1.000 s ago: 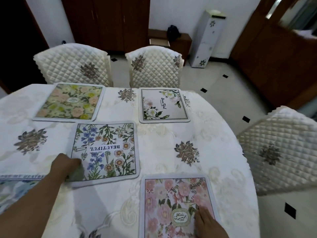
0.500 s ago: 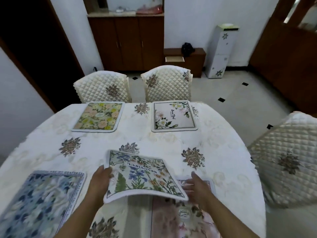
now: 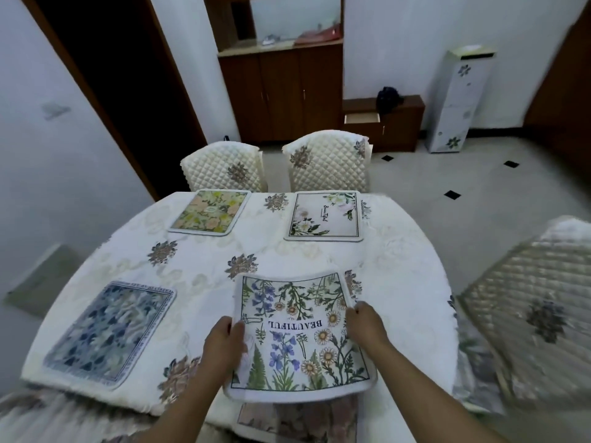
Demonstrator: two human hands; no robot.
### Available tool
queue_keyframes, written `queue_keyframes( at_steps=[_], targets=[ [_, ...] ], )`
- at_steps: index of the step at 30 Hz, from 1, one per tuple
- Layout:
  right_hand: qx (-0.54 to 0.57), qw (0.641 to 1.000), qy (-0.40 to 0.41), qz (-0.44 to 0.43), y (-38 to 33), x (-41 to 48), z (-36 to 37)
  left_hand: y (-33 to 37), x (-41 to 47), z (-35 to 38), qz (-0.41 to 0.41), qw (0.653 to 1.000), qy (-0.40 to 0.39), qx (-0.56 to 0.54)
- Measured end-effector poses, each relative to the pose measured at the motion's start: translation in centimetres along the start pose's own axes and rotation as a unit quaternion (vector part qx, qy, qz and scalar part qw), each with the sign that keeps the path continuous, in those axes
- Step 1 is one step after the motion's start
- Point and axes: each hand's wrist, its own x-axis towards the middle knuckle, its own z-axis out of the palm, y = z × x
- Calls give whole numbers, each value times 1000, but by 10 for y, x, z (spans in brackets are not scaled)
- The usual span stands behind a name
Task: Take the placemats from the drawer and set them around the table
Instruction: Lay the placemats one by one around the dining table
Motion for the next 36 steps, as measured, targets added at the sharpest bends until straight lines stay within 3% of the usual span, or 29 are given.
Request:
queue_keyframes(
  at_steps=[7,13,16,22,29,36],
  targets=[
    [-74,985,127,-89,7,-13,-60,35,-19,36,15,999,18,-37],
    [-185,959,195,-87,36,-14,-129,69,-51,86,57,996,-39,-56],
    [-188,957,205,-83,59,-3,-165,85,-72,115,40,993,-93,-66],
    [-197,956,189,-106,111,51,-244,127,-103,195,42,994,-97,-35],
    [-236,952,94,-171,143,130,-345,189,-148,314,-75,993,-63,-67],
    [-258,933,-3,-252,108,177,-355,204,-170,351,-171,979,24,-108]
  ],
)
